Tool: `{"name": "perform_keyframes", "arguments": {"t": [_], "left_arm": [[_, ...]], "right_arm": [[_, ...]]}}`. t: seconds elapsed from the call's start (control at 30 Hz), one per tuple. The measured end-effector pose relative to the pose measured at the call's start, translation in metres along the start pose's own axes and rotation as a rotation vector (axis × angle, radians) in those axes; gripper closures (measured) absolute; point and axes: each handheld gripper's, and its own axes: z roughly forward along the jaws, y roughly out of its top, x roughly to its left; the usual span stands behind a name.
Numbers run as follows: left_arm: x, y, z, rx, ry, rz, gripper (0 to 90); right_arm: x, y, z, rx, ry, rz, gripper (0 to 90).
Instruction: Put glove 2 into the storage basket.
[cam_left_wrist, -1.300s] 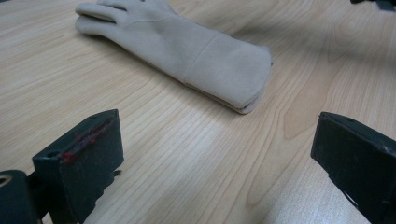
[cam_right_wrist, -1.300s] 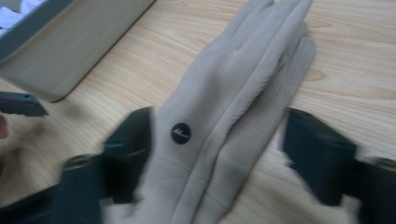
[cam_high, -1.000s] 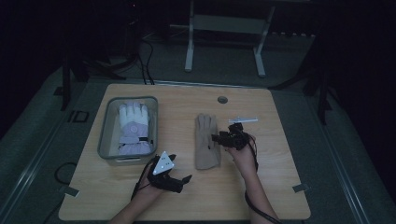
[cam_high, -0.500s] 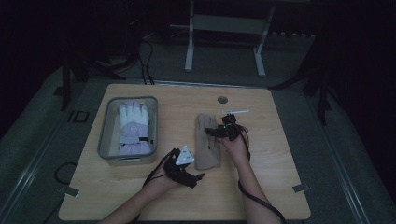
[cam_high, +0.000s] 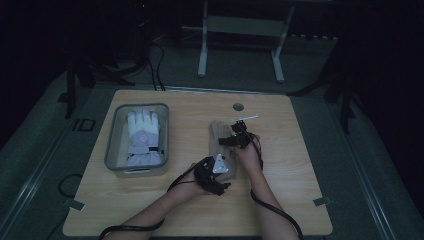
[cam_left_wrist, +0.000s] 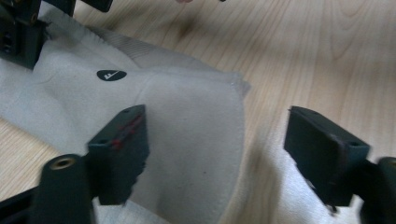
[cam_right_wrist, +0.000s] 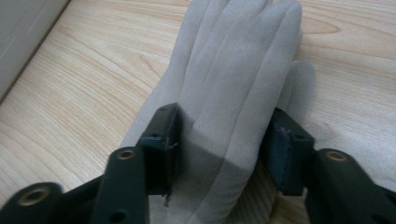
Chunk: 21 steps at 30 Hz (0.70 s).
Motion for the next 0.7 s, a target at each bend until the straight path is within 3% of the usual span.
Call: {"name": "perform_keyframes", "arguments": {"t": [0.13,0.23,0.43,0.53,0.7], "left_arm": [[0.000,0.001,0.005,0.024,0.036,0.006,32.8],[-0.002,0.001,0.008,0.032,0.055,0.039,42.9],[-0.005,0.005,0.008,0.046,0.092,0.052,75.9],[-0.004,0.005,0.004,0.039,0.076,0.052,79.8],[-0.007,0.007,-0.008,0.018,0.086,0.068,81.6]], "right_arm": [[-0.003,0.000,-0.002,0.002,0.012,0.017,63.0],[-0.003,0.001,-0.004,0.005,0.010,0.017,68.5],[0.000,0.002,-0.006,0.009,0.008,0.015,73.1],[0.000,0.002,-0.008,0.003,0.009,0.010,73.5],[0.001,0.003,-0.011,-0.005,0.013,0.010,74.1]]}}
